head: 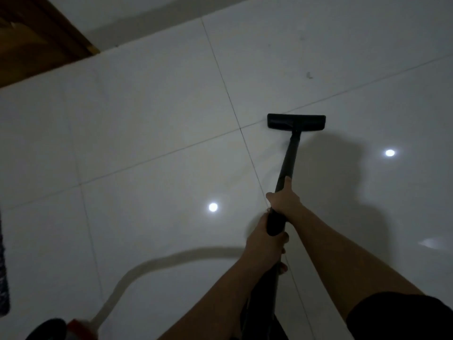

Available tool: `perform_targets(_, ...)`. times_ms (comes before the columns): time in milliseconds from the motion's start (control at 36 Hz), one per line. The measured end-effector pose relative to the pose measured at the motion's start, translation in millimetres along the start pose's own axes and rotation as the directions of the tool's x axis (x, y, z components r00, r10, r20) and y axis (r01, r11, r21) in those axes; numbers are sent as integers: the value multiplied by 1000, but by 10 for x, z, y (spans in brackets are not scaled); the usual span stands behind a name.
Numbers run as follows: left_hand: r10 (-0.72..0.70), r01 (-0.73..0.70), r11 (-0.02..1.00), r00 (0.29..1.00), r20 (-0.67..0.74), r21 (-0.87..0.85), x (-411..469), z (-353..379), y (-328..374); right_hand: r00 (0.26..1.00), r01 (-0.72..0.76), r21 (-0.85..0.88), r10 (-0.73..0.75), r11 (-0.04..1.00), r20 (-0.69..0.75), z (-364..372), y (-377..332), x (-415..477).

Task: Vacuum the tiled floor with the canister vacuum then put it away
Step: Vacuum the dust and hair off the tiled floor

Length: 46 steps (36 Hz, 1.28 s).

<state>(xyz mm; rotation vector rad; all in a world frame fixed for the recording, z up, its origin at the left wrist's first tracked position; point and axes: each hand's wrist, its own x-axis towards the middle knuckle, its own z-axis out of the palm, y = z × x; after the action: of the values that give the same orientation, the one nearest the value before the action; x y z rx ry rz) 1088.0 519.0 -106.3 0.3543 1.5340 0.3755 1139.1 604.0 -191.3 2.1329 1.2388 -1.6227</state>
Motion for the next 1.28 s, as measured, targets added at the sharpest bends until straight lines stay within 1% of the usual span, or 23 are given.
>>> perform_targets(83,-23,24,997,1000,14,-77,155,16,322,1000,3,-13,-3,1000,-2,-226,-188,197)
perform_targets(194,-8,11,991,1000,26,-130,378,1,637,1000,11,-88,-12,996,-2,-450,-428,451)
perform_targets(361,0,3,983,1000,15,-183,708,-124,1035,1000,-14,16,15,1000,-22,-628,-836,752)
perform_targets(417,7,-5,984,1000,11,-176,819,-205,1170,999,-23,37,24,999,-22,-650,-1003,849)
perform_targets(472,16,-13,988,1000,13,-157,887,-313,1310,999,-26,48,27,999,-21,-668,-1169,938)
perform_targets(556,8,-4,982,1000,21,-187,987,-488,1477,999,-31,54,32,998,-8,-680,-1449,1024)
perform_targets(722,-3,0,977,1000,-11,-215,1159,-886,1728,999,-13,85,11,996,30,-592,-1945,1157)
perform_targets(889,16,-23,975,999,-33,-223,1309,-1150,2044,999,36,-19,-35,999,24,-564,-2376,1359)
perform_targets(972,3,-12,974,999,-41,-225,1384,-1158,2158,997,69,-102,-66,992,29,-627,-2486,1426)
perform_targets(1083,9,-21,977,998,-60,-212,1483,-1096,2249,995,101,-140,-100,985,17,-744,-2544,1480)
perform_targets(1194,12,-23,983,998,-61,-184,1551,-1028,2399,999,42,5,-42,999,-11,-882,-2610,1545)
perform_targets(1278,-3,-5,985,999,-49,-175,1645,-983,2588,999,40,-4,-40,999,-14,-1028,-2693,1649)
